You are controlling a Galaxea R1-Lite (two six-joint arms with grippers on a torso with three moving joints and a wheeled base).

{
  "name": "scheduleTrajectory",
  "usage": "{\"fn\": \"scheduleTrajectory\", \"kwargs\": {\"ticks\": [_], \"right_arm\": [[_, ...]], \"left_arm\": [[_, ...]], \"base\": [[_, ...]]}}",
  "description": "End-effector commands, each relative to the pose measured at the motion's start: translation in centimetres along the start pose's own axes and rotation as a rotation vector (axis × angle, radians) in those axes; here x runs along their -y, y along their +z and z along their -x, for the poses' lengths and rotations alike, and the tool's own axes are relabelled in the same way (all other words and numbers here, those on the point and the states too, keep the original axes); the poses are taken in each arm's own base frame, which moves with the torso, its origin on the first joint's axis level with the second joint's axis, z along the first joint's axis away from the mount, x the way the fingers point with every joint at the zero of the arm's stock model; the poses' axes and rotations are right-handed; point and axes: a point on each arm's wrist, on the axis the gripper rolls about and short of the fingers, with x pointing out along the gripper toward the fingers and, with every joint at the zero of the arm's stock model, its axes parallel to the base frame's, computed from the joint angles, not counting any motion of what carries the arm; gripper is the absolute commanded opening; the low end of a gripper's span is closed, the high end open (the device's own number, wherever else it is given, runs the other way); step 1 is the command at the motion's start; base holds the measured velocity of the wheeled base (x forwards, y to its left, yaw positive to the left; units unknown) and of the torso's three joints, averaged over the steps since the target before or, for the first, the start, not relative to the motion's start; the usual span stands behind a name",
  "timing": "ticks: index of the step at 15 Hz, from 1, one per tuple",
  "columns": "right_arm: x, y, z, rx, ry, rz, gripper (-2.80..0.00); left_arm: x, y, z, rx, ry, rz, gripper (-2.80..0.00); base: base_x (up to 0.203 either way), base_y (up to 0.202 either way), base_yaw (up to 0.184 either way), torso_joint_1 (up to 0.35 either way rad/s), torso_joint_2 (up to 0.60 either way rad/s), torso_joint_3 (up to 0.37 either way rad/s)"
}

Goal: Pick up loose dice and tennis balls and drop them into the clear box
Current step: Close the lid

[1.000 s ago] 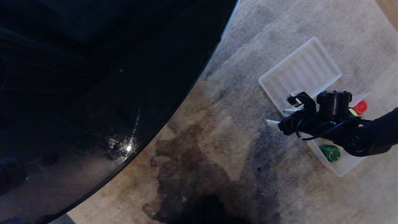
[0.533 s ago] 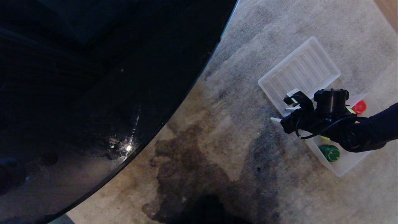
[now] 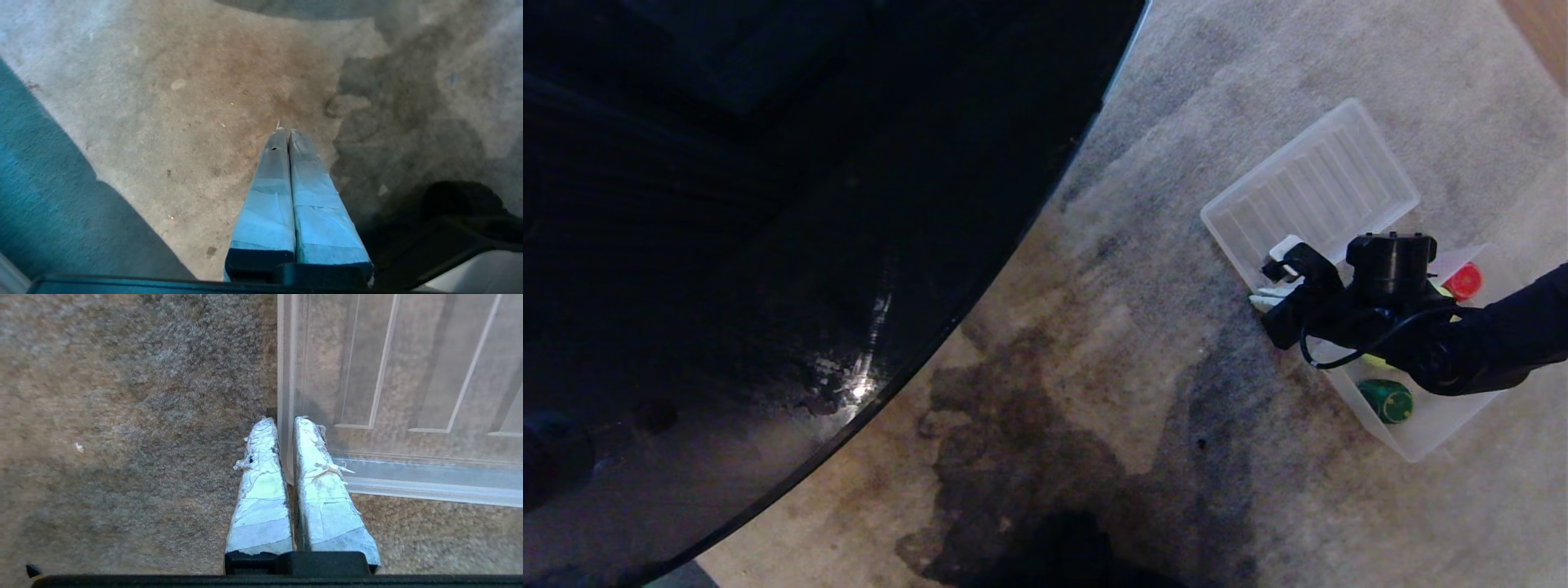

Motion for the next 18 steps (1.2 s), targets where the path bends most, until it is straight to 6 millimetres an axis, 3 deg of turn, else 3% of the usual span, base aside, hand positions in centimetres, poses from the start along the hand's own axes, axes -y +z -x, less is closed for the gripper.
{"fn": "scheduleTrajectory", "kwargs": {"ticks": [1,5,9,18], "right_arm": [[0.6,0.0,0.3,0.001,-0.020,-0.001,-2.80],[2.1,2.4,2.7,0.061,-0.067,0.005,-2.80],[3.3,4.6,6.9,0.034,-0.063,-0.009,-2.80],[2.7,6.4,14.0,0.034,-0.042,-0.007,-2.80]], "left_arm": [[0.0,0.0,0.0,0.000,0.002,0.001,-2.80],[0.0,0.0,0.0,0.000,0.002,0.001,-2.80],[0.0,0.0,0.0,0.000,0.000,0.001,-2.80],[0.0,0.0,0.0,0.000,0.000,0.001,-2.80]], "base": [[0.000,0.000,0.000,0.000,0.00,0.000],[0.000,0.000,0.000,0.000,0.00,0.000],[0.000,0.000,0.000,0.000,0.00,0.000],[0.000,0.000,0.000,0.000,0.00,0.000]]}}
